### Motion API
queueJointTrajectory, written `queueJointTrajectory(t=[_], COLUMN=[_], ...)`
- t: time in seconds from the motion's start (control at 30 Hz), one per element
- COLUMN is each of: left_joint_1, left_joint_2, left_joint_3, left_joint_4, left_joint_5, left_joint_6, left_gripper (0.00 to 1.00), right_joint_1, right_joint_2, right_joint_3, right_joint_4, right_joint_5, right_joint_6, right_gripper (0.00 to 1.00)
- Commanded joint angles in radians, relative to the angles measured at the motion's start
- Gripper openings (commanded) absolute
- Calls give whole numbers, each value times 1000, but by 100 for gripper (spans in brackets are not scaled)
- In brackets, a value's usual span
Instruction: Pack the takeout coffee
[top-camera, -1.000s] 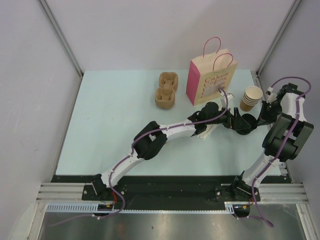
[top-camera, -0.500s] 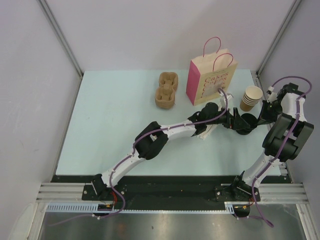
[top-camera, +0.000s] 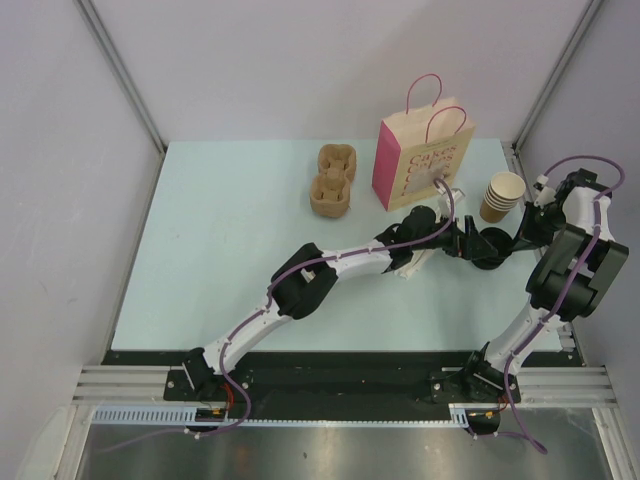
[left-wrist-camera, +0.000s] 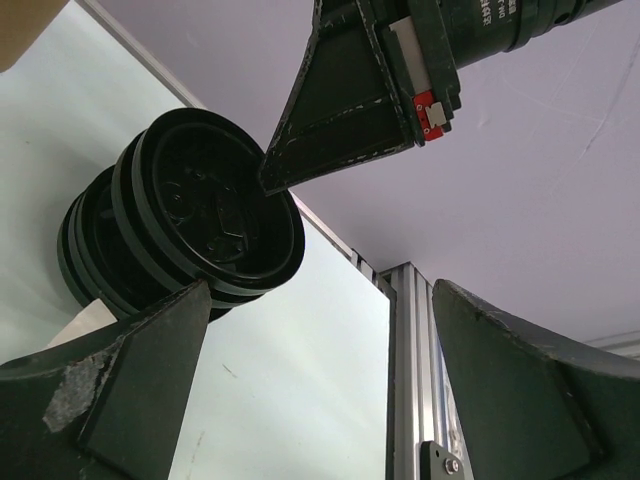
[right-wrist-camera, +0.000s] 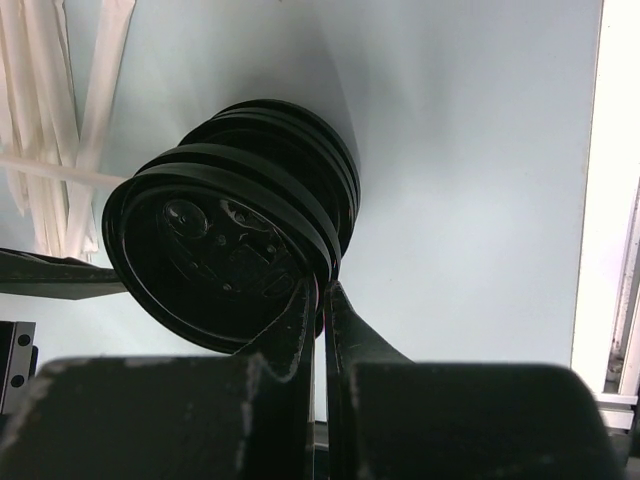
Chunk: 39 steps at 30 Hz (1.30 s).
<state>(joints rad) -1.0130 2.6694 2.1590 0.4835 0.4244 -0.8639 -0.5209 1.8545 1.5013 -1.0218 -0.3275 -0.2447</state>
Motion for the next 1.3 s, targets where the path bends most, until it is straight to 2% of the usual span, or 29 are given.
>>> queueJointTrajectory(t=[0.0, 0.4, 0.7, 1.13, 1.27], left_joint_1=[-6, -4, -4, -1, 10], left_joint_2=[17, 29, 44, 29, -40], left_joint_3=[50, 67, 91, 79, 20], left_joint_4=[7, -57, -112, -73, -27], left_joint_5=[-6, -59, -98, -73, -67], left_joint_6=[5, -15, -7, -20, -17], left_gripper=[96, 72, 62, 64, 71], right_joint_1=[9, 12, 10, -7, -11], right_joint_2=[9, 0, -12, -14, -43], right_joint_3=[10, 17, 17, 19, 23], right_joint_4=[-55, -69, -77, -78, -87], right_joint_5=[-110, -140, -133, -142, -180], right_joint_6=[5, -15, -18, -21, -27], right_gripper=[0, 0, 0, 0, 0])
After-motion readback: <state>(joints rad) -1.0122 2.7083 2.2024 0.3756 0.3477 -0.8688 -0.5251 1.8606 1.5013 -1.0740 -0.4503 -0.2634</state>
